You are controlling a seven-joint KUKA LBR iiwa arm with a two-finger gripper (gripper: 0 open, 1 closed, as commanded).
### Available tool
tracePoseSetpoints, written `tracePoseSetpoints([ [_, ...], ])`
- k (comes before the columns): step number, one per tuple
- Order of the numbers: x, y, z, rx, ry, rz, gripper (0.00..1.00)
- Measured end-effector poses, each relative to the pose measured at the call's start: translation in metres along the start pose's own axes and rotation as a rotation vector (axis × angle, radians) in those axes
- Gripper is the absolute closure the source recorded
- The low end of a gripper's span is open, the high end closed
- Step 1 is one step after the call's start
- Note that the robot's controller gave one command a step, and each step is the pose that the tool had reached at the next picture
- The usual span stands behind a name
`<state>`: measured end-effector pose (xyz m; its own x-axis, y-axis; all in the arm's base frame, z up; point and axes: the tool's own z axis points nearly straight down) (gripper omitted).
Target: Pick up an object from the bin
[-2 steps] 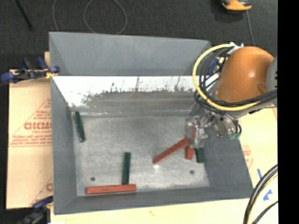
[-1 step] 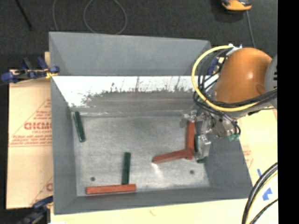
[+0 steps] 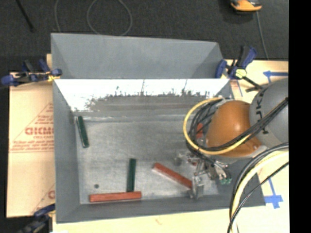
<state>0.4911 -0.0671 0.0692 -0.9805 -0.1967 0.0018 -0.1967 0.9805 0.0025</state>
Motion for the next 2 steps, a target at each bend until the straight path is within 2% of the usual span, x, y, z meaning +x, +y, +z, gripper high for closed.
tracePoseSetpoints([
  [1,-0.002,-0.001,-0.004,0.004,-0.007,-0.001,1.0],
  [2,-0.035,-0.002,-0.127,0.008,-0.014,-0.072,1.0],
])
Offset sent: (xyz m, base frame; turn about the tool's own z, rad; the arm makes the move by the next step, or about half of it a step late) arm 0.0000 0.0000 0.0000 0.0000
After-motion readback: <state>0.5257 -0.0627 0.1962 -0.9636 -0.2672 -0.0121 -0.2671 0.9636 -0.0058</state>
